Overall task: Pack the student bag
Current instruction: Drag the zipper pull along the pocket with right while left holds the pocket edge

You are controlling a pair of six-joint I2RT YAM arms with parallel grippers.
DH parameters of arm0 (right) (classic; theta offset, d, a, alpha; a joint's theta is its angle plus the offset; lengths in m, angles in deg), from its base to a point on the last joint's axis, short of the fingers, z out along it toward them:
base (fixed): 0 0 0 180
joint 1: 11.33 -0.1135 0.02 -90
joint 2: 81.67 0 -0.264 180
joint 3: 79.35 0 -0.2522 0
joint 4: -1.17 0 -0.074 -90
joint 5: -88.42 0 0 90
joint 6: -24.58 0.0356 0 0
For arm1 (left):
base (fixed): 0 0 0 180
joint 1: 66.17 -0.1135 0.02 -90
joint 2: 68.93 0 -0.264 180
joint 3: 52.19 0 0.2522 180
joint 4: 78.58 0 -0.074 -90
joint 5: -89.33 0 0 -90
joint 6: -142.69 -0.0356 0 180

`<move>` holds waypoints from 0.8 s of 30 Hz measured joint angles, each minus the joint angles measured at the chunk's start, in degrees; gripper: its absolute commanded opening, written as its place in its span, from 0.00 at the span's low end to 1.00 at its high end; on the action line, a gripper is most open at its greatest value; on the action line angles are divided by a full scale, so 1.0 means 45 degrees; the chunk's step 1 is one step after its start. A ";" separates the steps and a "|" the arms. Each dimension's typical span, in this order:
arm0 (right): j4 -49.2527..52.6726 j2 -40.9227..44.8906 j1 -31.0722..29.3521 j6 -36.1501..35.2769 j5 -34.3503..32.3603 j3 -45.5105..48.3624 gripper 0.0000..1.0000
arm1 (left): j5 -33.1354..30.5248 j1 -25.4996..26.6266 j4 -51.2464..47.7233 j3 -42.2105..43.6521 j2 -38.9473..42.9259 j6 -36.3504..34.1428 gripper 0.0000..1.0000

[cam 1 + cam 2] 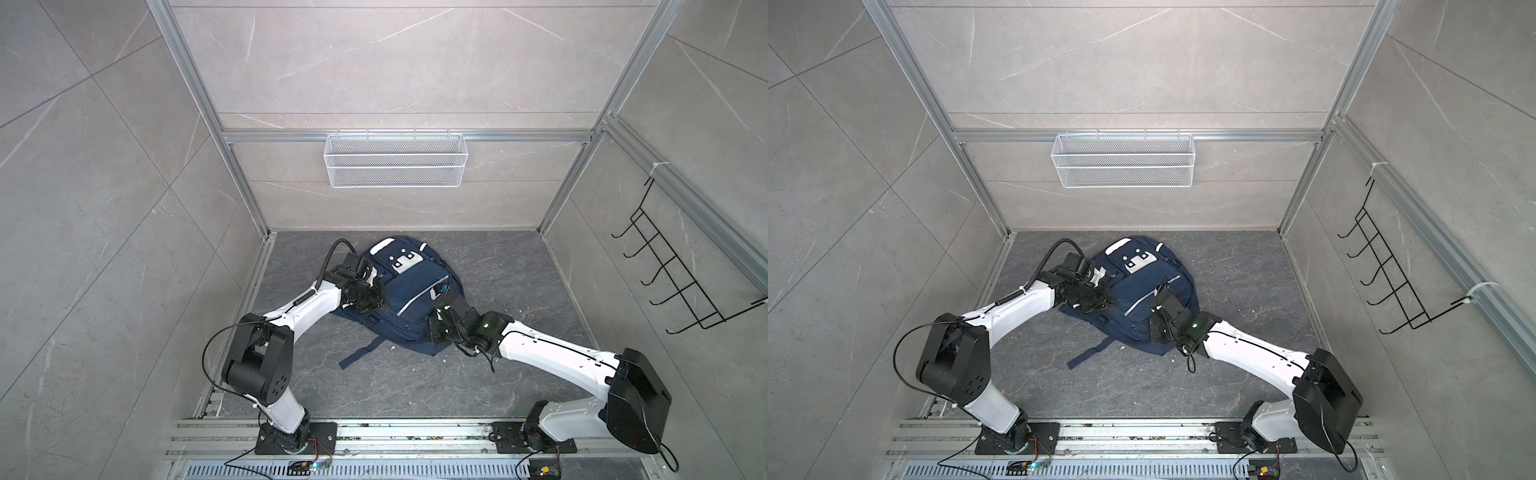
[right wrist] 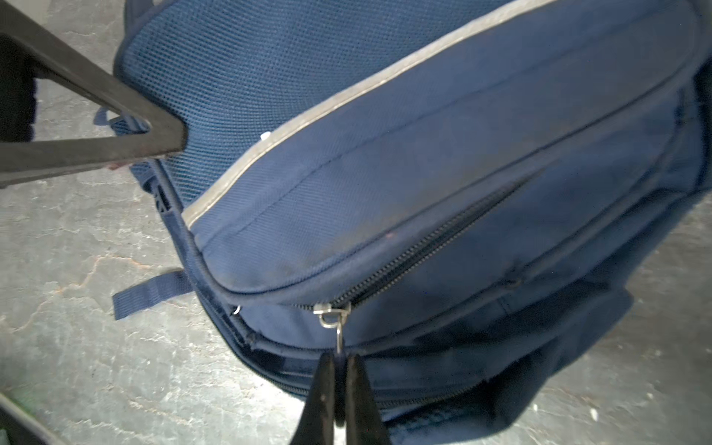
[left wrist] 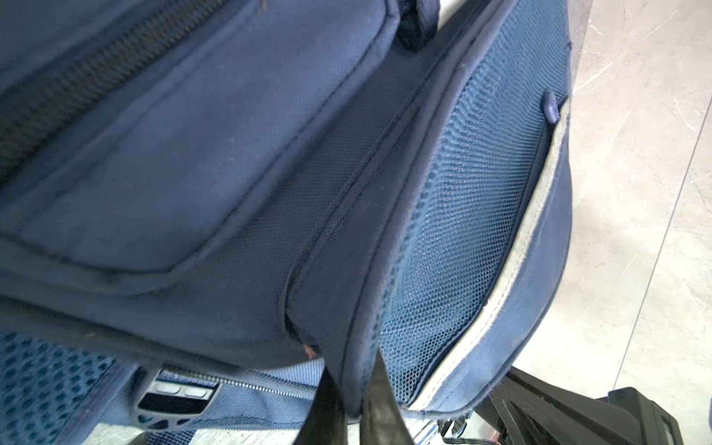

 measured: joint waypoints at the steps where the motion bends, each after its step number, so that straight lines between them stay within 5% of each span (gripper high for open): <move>1: -0.0087 -0.0039 0.0000 0.0000 0.0151 0.0000 0.00 | -0.0015 -0.0049 -0.0034 0.0000 0.0000 -0.0024 0.00; 8: -0.0593 -0.0908 -0.0330 0.0015 0.0597 -0.0287 0.00 | -0.0287 -0.0461 -0.0855 -0.0690 -0.0549 -0.0301 0.00; 12: -0.0889 -0.1710 -0.0593 0.0175 0.0685 -0.0767 0.00 | -0.0792 -0.0709 -0.1156 -0.1209 -0.0874 -0.0330 0.27; 15: -0.0913 -0.2157 -0.0782 0.0306 0.0831 -0.0986 0.00 | -0.1321 -0.1083 -0.0588 -0.1341 -0.0923 -0.0277 0.39; 24: -0.0913 -0.2919 -0.1141 0.0350 0.1025 -0.1617 0.00 | -0.1443 -0.0947 0.0165 0.0690 0.0753 0.0126 0.46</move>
